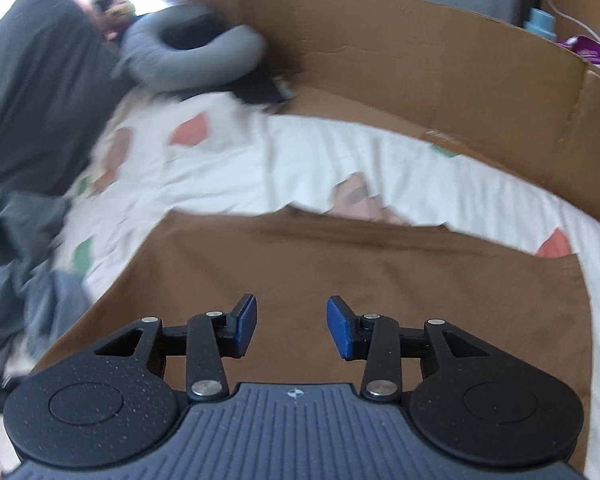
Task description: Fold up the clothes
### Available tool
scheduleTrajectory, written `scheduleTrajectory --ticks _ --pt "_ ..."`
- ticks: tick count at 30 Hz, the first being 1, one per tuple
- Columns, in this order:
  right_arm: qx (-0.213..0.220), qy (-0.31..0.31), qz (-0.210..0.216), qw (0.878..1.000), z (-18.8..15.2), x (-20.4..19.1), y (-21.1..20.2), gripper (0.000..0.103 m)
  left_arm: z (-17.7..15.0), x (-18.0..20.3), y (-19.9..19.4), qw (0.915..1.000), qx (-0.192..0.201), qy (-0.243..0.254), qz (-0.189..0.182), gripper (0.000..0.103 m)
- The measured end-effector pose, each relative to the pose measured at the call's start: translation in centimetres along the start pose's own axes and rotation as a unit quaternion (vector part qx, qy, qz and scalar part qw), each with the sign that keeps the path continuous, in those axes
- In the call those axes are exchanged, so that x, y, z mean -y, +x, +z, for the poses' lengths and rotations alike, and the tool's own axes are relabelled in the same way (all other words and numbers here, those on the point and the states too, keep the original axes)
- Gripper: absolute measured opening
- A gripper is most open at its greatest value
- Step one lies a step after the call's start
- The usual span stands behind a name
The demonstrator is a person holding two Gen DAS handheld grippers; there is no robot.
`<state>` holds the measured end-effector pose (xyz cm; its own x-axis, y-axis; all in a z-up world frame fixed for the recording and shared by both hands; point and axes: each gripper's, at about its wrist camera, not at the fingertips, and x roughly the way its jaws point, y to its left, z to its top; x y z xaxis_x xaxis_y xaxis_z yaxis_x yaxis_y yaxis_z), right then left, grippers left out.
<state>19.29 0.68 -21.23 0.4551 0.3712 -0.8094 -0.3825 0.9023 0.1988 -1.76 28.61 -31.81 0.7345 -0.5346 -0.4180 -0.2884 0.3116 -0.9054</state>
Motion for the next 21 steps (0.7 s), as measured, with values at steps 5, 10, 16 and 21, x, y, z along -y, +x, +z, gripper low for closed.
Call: scheduleTrajectory --ticks 5,10,16,21 --pt "0.003 -0.026 0.025 0.999 -3.0 -4.0 -2.0 0.046 0.7 0.1 0.0 0.9999 -0.011 0.0 0.0 0.006" --pt "-0.011 -0.082 0.041 0.996 -5.2 -8.1 -2.5 0.047 1.4 0.3 0.4 0.9997 -0.019 -0.003 -0.013 0.006" --pt "-0.014 -0.142 0.045 0.989 -7.2 -12.6 -2.3 0.051 1.4 0.6 1.0 0.9994 -0.024 -0.011 -0.025 0.006" --pt "-0.013 -0.201 0.044 0.979 -8.4 -15.7 -2.3 0.055 1.3 0.9 1.2 0.9991 -0.025 -0.014 -0.03 0.006"
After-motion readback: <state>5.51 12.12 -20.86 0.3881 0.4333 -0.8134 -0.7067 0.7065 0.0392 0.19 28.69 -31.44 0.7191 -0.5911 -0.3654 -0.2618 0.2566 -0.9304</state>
